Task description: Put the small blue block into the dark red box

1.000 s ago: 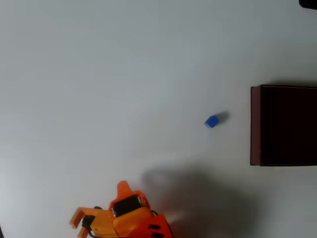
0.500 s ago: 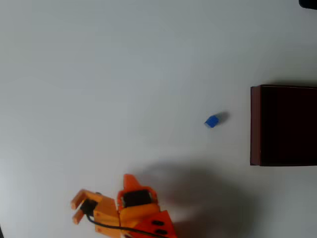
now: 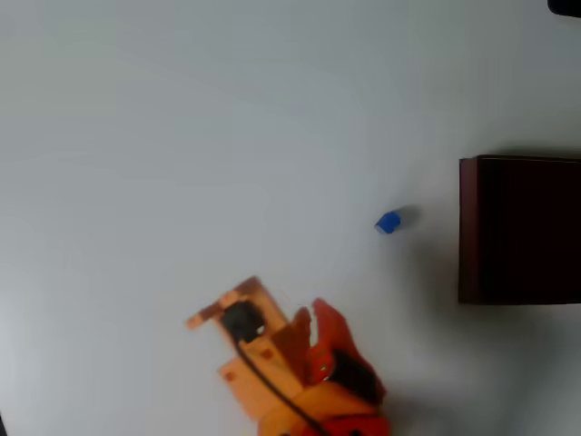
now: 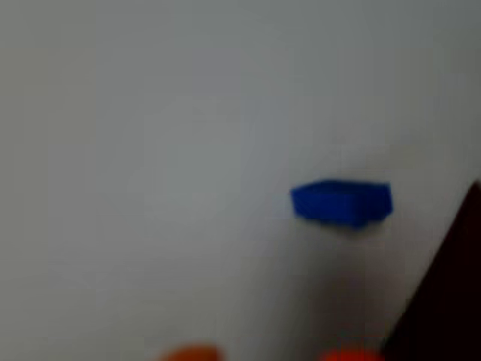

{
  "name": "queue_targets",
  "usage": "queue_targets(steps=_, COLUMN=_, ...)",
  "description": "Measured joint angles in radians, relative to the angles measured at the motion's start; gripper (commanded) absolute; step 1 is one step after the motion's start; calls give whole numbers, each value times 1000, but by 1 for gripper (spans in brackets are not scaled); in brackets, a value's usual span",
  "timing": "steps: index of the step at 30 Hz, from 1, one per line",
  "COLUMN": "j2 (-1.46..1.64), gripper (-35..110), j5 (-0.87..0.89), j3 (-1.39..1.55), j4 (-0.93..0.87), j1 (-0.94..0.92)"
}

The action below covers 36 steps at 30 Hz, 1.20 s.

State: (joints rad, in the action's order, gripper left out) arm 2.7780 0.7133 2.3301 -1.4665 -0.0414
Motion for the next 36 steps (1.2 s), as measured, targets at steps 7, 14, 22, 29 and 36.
queue_targets(steps=7, j2=-310, gripper=14, j5=219, j3=-219, j4=-80, j1=-156)
queue_targets(steps=14, j2=-580, gripper=21, j5=583, j3=-333, j4=-97, j1=-189)
queue_targets(steps=22, j2=-808, gripper=25, j5=925, j3=-477, j4=-107, j1=-209)
queue_targets(steps=29, j2=-989, gripper=28, j5=1031, j3=-555, j4=-71, j1=-252)
queue_targets(steps=36, j2=-1069, gripper=29, j5=1086, j3=-558, j4=32, j1=-259)
